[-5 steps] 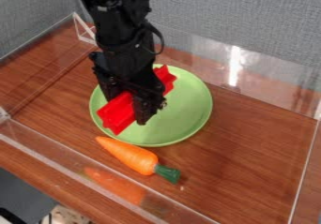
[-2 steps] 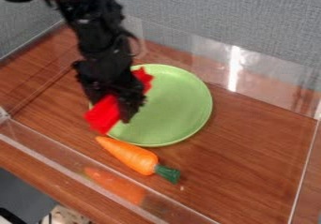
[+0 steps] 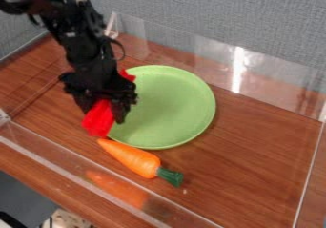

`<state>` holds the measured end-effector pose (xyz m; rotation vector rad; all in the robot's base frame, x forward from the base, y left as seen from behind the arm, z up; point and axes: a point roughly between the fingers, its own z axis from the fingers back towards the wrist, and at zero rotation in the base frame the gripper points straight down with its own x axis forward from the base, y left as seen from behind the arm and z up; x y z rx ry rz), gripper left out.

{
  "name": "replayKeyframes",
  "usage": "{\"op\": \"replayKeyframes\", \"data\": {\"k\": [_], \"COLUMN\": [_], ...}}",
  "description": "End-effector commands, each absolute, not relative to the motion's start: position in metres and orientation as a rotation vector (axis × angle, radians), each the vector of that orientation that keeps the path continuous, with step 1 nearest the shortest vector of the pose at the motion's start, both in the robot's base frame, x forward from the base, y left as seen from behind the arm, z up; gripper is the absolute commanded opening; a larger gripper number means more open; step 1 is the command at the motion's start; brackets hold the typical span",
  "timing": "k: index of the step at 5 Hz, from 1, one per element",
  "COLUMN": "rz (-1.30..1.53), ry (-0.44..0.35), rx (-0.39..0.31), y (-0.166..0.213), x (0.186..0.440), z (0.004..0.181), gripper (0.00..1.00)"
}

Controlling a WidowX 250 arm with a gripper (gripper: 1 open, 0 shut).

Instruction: Put the red object on the left side

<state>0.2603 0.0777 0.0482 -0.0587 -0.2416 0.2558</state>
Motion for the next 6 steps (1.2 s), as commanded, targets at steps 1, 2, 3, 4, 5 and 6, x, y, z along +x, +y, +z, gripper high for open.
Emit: {"op": "replayKeyframes", "data": {"k": [1,2,3,4,5,6], "rz": [0.313,0.361,0.412,0.409,0.409,0.381], "ry": [-0.269,-0.267,-0.263,-0.265,-0.269,-0.272], "rx": [-0.056,-0.053,-0.048,-0.03,-0.022,-0.019], "y": [0.073,0.072,0.075,0.078,0.08,0.081], "x": [0.27,0.274,0.278,0.272,0.268,0.271], "z": [0.052,0.05,0.046,0.05,0.051,0.072], "gripper": [0.0,0.0,0.0,1.0,0.0,1.0]}}
